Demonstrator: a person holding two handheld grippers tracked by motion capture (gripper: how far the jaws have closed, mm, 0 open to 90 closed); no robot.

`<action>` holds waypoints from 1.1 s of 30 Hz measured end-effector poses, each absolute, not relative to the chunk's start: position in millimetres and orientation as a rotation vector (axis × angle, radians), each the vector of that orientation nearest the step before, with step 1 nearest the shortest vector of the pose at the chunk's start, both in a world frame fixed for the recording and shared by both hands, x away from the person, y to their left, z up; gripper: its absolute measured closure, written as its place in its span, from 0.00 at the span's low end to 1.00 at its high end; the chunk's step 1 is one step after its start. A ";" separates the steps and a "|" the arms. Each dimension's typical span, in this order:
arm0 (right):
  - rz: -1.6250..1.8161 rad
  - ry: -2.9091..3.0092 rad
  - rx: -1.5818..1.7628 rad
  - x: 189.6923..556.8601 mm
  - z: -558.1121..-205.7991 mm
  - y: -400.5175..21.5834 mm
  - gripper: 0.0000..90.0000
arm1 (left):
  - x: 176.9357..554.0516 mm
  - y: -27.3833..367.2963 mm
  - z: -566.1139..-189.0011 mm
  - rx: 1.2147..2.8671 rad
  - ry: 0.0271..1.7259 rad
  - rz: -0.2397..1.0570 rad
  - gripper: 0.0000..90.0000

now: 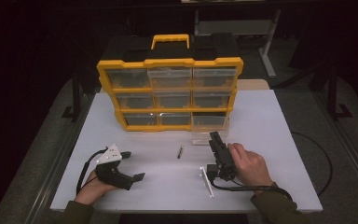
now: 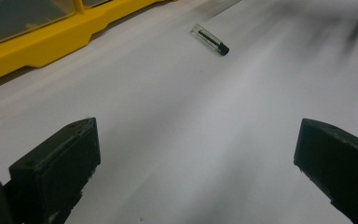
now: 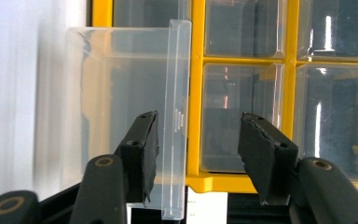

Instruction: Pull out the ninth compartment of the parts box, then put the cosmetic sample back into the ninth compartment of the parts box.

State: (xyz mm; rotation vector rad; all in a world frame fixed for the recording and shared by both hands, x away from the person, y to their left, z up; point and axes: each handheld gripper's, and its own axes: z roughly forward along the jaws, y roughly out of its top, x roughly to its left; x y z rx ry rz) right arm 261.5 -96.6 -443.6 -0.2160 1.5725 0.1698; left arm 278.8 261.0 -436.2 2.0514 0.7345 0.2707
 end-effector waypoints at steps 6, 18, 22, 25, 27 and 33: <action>0.178 1.576 -0.210 256.1 -445.1 -100.2 0.45 | 278.6 261.2 -435.5 2.056 0.733 0.273 0.00; 0.175 1.573 -0.217 244.1 -448.3 -111.6 0.36 | 278.5 262.4 -435.4 2.050 0.740 0.277 0.00; 0.176 1.576 -0.214 240.3 -450.6 -115.9 0.33 | 278.0 262.8 -435.1 2.046 0.741 0.275 0.00; 0.173 1.580 -0.212 237.4 -452.3 -119.0 0.30 | 278.8 264.2 -435.2 2.045 0.743 0.274 0.00; 0.172 1.580 -0.205 235.6 -453.4 -121.0 0.28 | 278.8 264.1 -436.0 2.038 0.751 0.271 0.00; 0.169 1.589 -0.178 231.8 -458.6 -129.4 0.19 | 278.9 263.1 -436.1 2.055 0.744 0.275 0.00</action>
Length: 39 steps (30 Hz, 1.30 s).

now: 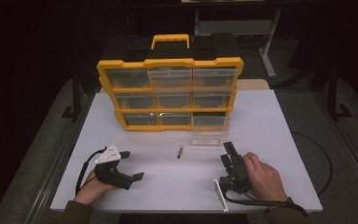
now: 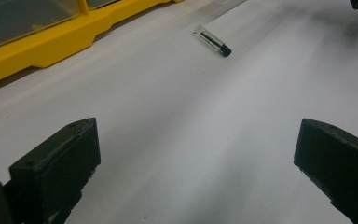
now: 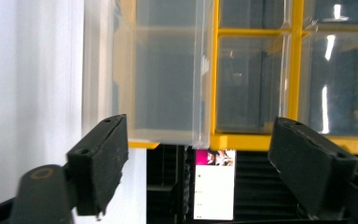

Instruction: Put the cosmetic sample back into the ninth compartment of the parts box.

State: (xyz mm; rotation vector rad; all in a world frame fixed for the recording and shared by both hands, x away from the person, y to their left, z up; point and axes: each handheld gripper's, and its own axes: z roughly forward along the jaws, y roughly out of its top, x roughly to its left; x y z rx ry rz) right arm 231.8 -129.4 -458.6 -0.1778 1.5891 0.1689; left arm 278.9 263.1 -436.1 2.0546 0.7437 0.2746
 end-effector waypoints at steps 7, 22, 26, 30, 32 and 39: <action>0.152 1.607 -0.162 234.9 -462.7 -134.2 0.11 | 279.0 262.3 -437.6 2.062 0.742 0.272 0.00; 0.178 1.576 -0.153 237.9 -465.2 -134.4 0.00 | 279.8 262.5 -437.7 2.063 0.741 0.277 0.00; 0.182 1.577 -0.157 237.8 -464.9 -134.2 0.00 | 280.0 262.5 -437.6 2.062 0.741 0.280 0.00; 0.195 1.583 -0.148 238.9 -463.1 -133.6 0.00 | 279.5 261.2 -437.3 2.055 0.744 0.281 0.00; 0.199 1.585 -0.145 239.3 -463.0 -133.5 0.00 | 279.6 260.9 -437.3 2.057 0.744 0.278 0.00; 0.220 1.589 -0.124 240.0 -460.6 -133.9 0.00 | 279.6 260.5 -437.6 2.068 0.735 0.275 0.00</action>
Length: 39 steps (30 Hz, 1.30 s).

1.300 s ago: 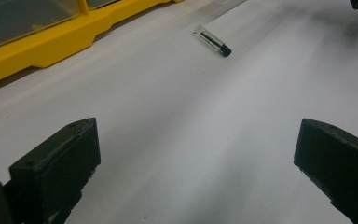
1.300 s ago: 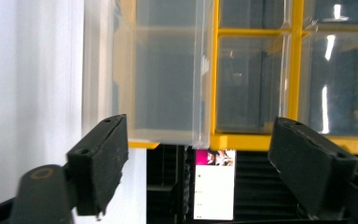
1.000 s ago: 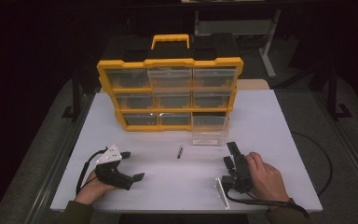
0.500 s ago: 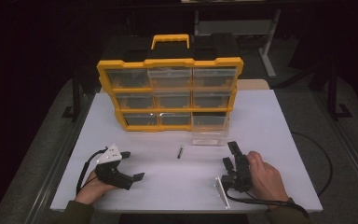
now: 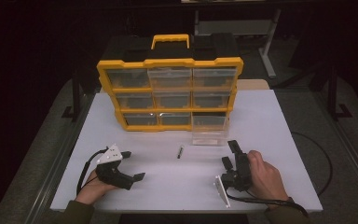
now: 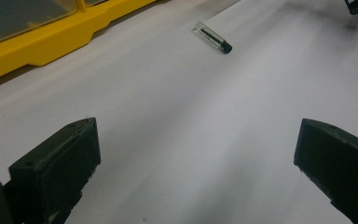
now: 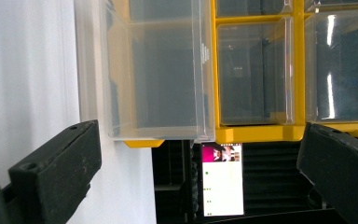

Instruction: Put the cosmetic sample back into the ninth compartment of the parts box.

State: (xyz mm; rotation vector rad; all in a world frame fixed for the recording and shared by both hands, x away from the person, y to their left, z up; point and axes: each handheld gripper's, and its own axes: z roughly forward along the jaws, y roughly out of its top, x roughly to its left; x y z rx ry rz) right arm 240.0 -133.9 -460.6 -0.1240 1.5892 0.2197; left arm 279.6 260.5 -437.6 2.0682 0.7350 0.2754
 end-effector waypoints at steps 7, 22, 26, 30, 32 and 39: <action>0.261 1.617 -0.054 241.1 -458.1 -135.6 0.00 | 279.4 260.8 -437.9 2.065 0.735 0.277 0.00; 0.316 1.665 0.025 244.2 -454.7 -139.1 0.00 | 278.7 259.7 -438.7 2.066 0.731 0.270 0.00; 0.336 1.674 0.046 245.3 -453.0 -139.6 0.00 | 278.4 260.1 -439.0 2.069 0.728 0.273 0.00; 0.367 1.684 0.082 246.5 -451.3 -141.2 0.00 | 279.0 260.9 -439.0 2.066 0.728 0.275 0.00; 0.367 1.686 0.082 246.9 -450.9 -141.9 0.00 | 279.2 261.2 -439.0 2.067 0.726 0.278 0.00; 0.408 1.704 0.145 247.4 -451.1 -142.2 0.00 | 278.8 261.5 -438.7 2.060 0.734 0.279 0.00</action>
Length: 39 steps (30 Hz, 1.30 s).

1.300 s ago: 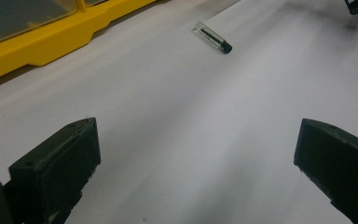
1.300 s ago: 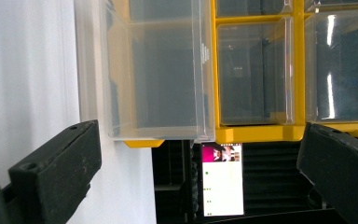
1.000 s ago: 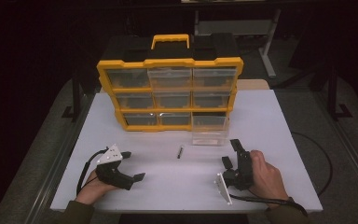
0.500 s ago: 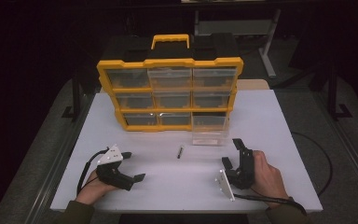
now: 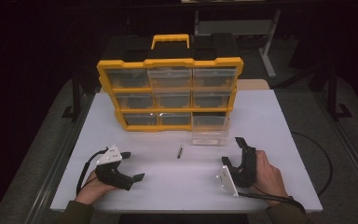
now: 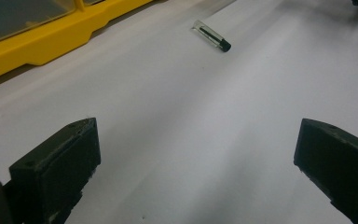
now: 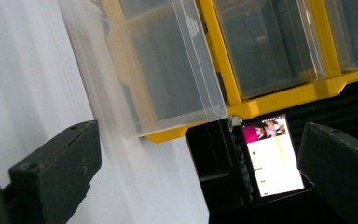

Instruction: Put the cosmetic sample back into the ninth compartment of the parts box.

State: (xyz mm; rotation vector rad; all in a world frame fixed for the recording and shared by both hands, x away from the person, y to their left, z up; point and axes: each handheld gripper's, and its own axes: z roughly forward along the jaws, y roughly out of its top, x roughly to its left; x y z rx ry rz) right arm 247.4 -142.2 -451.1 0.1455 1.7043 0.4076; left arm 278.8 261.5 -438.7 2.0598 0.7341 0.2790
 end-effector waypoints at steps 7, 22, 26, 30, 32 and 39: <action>0.445 1.727 0.188 248.0 -451.0 -142.9 0.00 | 278.8 261.4 -438.6 2.058 0.737 0.280 0.00; 0.496 1.785 0.271 251.9 -447.1 -148.2 0.00 | 278.8 262.0 -438.7 2.057 0.737 0.281 0.00; 0.522 1.807 0.317 251.2 -447.4 -148.2 0.00 | 279.1 261.8 -439.0 2.066 0.733 0.284 0.00; 0.524 1.815 0.321 252.4 -446.5 -149.4 0.00 | 279.1 261.8 -439.1 2.065 0.734 0.282 0.00; 0.534 1.823 0.342 252.0 -447.1 -149.3 0.00 | 278.9 261.6 -439.3 2.066 0.733 0.284 0.00; 0.555 1.848 0.365 253.9 -447.4 -150.4 0.00 | 278.7 261.7 -439.2 2.067 0.732 0.285 0.00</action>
